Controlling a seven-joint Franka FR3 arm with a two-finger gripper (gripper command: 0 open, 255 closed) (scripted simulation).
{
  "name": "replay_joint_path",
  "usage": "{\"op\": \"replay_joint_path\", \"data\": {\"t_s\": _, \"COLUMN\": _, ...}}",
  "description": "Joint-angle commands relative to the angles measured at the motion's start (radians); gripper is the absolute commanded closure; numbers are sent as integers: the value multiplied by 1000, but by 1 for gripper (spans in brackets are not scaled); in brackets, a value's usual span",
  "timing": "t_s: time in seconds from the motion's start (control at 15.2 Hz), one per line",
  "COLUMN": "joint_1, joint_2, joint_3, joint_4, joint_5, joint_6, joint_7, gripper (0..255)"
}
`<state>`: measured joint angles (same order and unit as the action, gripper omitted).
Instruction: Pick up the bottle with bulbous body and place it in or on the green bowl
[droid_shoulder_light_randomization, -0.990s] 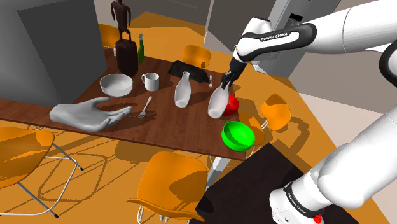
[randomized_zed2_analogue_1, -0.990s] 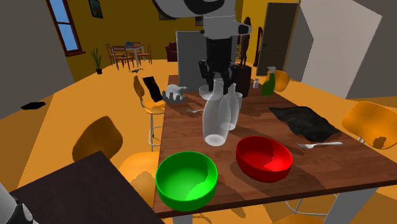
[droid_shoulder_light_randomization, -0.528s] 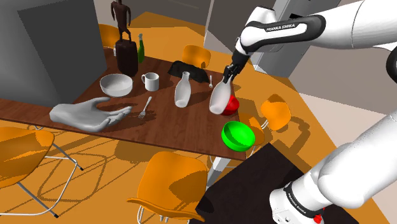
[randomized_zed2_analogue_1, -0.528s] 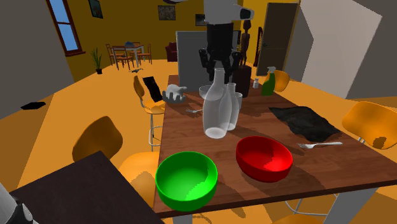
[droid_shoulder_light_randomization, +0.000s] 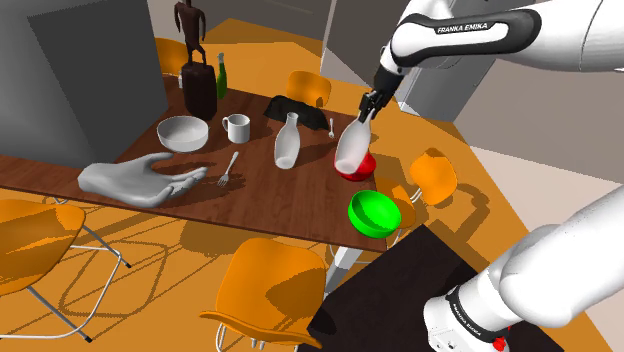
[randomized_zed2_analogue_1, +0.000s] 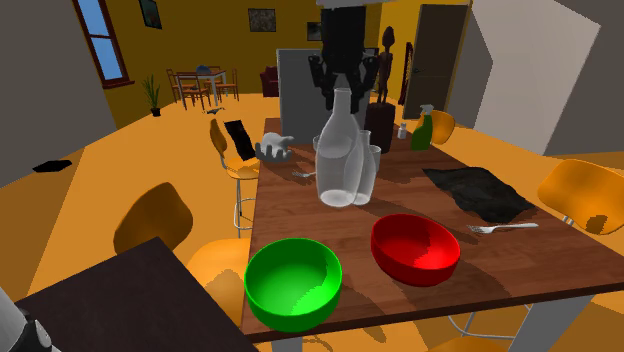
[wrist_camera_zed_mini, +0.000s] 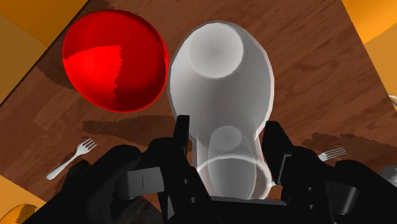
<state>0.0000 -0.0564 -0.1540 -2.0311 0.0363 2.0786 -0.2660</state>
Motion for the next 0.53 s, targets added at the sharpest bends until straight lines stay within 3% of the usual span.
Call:
{"op": "replay_joint_path", "data": {"t_s": 0.0, "joint_1": -4, "joint_2": -68, "joint_3": -2, "joint_4": -46, "joint_5": -12, "joint_6": -20, "joint_7": 1, "gripper": 255}}
{"op": "replay_joint_path", "data": {"t_s": 0.46, "joint_1": -31, "joint_2": -327, "joint_3": -12, "joint_4": -196, "joint_5": -56, "joint_6": -128, "joint_7": -12, "gripper": 255}}
